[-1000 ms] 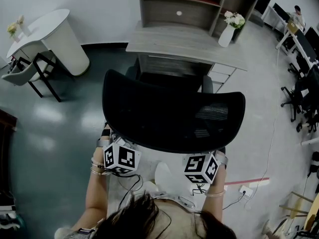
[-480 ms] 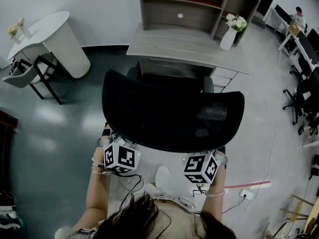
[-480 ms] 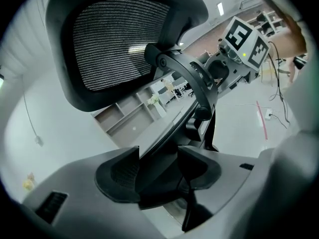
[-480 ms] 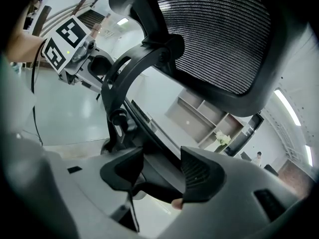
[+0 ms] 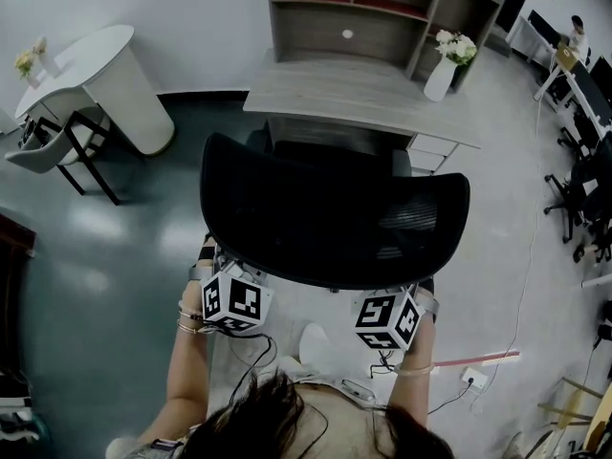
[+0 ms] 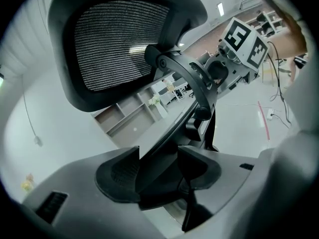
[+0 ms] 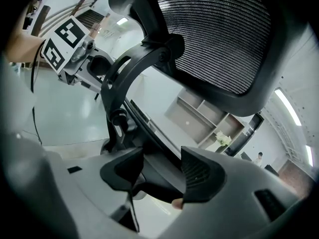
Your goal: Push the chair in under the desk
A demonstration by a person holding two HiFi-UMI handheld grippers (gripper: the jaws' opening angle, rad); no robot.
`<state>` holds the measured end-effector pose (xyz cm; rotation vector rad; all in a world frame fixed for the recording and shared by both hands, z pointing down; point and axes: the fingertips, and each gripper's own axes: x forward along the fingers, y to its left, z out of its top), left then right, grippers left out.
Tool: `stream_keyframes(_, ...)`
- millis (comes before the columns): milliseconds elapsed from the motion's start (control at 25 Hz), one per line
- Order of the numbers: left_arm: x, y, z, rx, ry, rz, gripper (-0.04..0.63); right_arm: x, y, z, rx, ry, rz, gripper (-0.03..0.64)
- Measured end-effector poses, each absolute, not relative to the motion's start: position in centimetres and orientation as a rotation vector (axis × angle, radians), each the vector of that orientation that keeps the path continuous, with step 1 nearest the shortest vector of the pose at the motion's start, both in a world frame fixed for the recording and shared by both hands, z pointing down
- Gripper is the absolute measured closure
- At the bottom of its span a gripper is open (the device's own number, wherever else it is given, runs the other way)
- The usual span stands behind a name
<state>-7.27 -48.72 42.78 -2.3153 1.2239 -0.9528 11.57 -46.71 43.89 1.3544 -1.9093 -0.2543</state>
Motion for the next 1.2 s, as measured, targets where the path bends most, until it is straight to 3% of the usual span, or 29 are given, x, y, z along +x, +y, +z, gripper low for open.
stream_keyframes(1200, -7.4, -52.2, 42.7, -2.308, 1.219, -0.945, 0.36, 11.5, -50.4, 43.9, 1.371, -1.9, -0.269, 0.382)
